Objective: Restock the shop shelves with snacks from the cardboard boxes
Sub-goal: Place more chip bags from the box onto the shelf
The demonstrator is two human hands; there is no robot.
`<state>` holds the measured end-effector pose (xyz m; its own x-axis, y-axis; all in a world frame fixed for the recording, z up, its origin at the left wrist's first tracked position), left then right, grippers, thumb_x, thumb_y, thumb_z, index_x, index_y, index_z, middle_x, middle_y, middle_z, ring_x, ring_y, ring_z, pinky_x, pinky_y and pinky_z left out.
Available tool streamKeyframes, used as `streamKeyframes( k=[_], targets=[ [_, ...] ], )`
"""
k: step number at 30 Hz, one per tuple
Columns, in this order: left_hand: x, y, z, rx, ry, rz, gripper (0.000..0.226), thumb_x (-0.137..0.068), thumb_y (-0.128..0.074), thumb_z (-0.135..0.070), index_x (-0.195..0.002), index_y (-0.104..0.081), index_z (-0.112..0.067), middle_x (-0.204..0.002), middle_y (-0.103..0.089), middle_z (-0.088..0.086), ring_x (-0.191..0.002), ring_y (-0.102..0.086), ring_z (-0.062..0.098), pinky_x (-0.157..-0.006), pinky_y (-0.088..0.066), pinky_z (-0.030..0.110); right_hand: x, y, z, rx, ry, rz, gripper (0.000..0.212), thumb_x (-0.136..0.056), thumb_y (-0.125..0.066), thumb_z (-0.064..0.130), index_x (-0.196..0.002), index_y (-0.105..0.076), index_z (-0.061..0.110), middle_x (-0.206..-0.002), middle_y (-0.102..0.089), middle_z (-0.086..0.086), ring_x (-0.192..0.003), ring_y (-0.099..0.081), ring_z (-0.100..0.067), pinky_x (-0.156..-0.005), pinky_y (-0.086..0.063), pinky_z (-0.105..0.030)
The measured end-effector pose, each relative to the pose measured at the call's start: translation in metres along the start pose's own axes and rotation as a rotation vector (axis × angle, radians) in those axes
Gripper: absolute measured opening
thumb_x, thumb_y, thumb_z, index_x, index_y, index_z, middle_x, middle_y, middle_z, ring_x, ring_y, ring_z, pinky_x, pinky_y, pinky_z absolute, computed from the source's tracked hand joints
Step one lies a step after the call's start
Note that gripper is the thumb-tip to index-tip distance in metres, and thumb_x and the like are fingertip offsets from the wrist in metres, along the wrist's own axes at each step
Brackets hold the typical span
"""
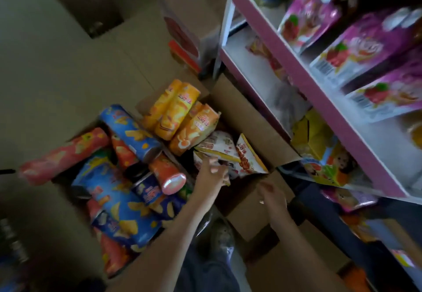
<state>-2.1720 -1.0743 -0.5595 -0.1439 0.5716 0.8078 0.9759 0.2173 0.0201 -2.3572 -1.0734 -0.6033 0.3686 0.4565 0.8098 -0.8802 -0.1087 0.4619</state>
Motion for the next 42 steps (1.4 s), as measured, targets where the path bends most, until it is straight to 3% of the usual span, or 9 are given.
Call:
streamKeyframes(
  k=[5, 8, 15, 20, 25, 33, 37, 40, 42],
  targets=[
    [-0.087, -0.027, 0.030, -0.032, 0.055, -0.087, 0.026, -0.097, -0.053, -0.016, -0.118, -0.039, -0.021, -0.100, -0.057, 0.001, -0.093, -0.064, 0.022, -0.085, -0.054, 0.042, -0.084, -0.037, -0.029, 0.143, 0.107, 0.069, 0.025, -0.092, -0.060, 0.031, -0.115, -0.061, 0.020, -0.105, -0.064, 0.000, -0.097, -0.061, -0.019, -0.071, -0.046, -0.028],
    [-0.110, -0.035, 0.044, -0.050, 0.058, -0.175, 0.034, -0.096, -0.052, -0.013, -0.125, -0.036, -0.021, -0.098, -0.053, -0.005, -0.096, -0.060, 0.022, -0.080, -0.052, 0.039, -0.107, -0.065, -0.029, 0.067, 0.157, 0.105, 0.040, -0.092, -0.060, 0.023, -0.131, -0.049, 0.017, -0.111, -0.059, 0.000, -0.103, -0.058, -0.020, -0.081, -0.046, -0.033],
    [-0.129, -0.025, 0.060, -0.036, -0.006, -0.260, 0.079, -0.090, -0.057, 0.000, -0.148, -0.013, -0.028, -0.139, -0.040, 0.005, -0.123, -0.046, 0.021, -0.090, -0.045, 0.028, -0.136, -0.110, -0.005, 0.114, 0.386, 0.140, 0.078, -0.093, -0.059, 0.012, -0.152, -0.013, 0.034, -0.150, -0.035, -0.002, -0.131, -0.043, -0.023, -0.097, -0.049, -0.043],
    [-0.135, -0.024, 0.066, -0.120, 0.067, -0.258, 0.084, -0.089, -0.055, -0.001, -0.150, -0.005, -0.032, -0.144, -0.029, 0.013, -0.122, -0.045, 0.032, -0.087, -0.049, 0.035, -0.151, -0.118, 0.004, 0.310, 0.402, 0.094, 0.059, -0.094, -0.055, 0.013, -0.147, -0.031, 0.018, -0.143, -0.039, -0.010, -0.132, -0.038, -0.029, -0.107, -0.038, -0.043],
    [-0.136, -0.029, 0.074, -0.165, 0.119, -0.244, 0.091, -0.089, -0.055, -0.001, -0.150, 0.002, -0.036, -0.146, -0.023, 0.012, -0.122, -0.045, 0.033, -0.092, -0.051, 0.041, -0.159, -0.118, -0.001, 0.279, 0.393, -0.003, 0.040, -0.096, -0.050, 0.010, -0.136, -0.046, 0.009, -0.135, -0.046, -0.011, -0.123, -0.047, -0.028, -0.092, -0.041, -0.033],
    [-0.128, -0.032, 0.069, -0.373, -0.063, -0.397, 0.083, -0.087, -0.054, -0.001, -0.150, -0.006, -0.024, -0.143, -0.020, 0.013, -0.123, -0.038, 0.033, -0.096, -0.046, 0.043, -0.140, -0.126, -0.006, 0.141, 0.423, -0.096, 0.068, -0.088, -0.068, 0.017, -0.141, -0.026, 0.009, -0.139, -0.035, -0.013, -0.128, -0.040, -0.029, -0.099, -0.045, -0.041],
    [-0.137, -0.020, 0.042, -0.718, -0.352, -0.639, 0.077, -0.083, -0.055, -0.001, -0.150, -0.019, -0.012, -0.150, -0.022, 0.020, -0.132, -0.028, 0.038, -0.105, -0.031, 0.046, -0.130, -0.126, 0.014, 0.015, 0.379, 0.003, 0.062, -0.090, -0.065, 0.024, -0.141, -0.030, 0.015, -0.135, -0.042, -0.007, -0.115, -0.050, -0.023, -0.088, -0.047, -0.035],
    [-0.161, 0.000, 0.024, -0.903, -0.275, -0.665, 0.085, -0.084, -0.057, -0.005, -0.153, -0.009, -0.016, -0.155, -0.015, 0.022, -0.142, -0.017, 0.038, -0.114, -0.018, 0.048, -0.127, -0.127, 0.036, -0.056, 0.364, 0.103, 0.053, -0.092, -0.063, 0.030, -0.137, -0.038, 0.019, -0.125, -0.050, 0.000, -0.103, -0.052, -0.014, -0.077, -0.047, -0.026],
    [-0.176, 0.014, 0.019, -1.002, -0.192, -0.633, 0.089, -0.086, -0.059, -0.012, -0.153, -0.001, -0.019, -0.153, -0.018, 0.021, -0.143, -0.015, 0.037, -0.116, -0.013, 0.047, -0.129, -0.127, 0.048, -0.081, 0.363, 0.177, 0.044, -0.092, -0.063, 0.033, -0.130, -0.042, 0.024, -0.120, -0.052, 0.004, -0.105, -0.054, -0.014, -0.084, -0.048, -0.031]
  ],
)
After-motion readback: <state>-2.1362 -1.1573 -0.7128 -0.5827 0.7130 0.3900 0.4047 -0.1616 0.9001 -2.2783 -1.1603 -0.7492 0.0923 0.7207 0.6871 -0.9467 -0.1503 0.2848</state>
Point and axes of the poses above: each hand's wrist, its own x-axis away from the middle knuckle, its own y-axis out of the back of the hand, z = x × y, the point moved 1 cm from there along -x, towards the middle knuckle
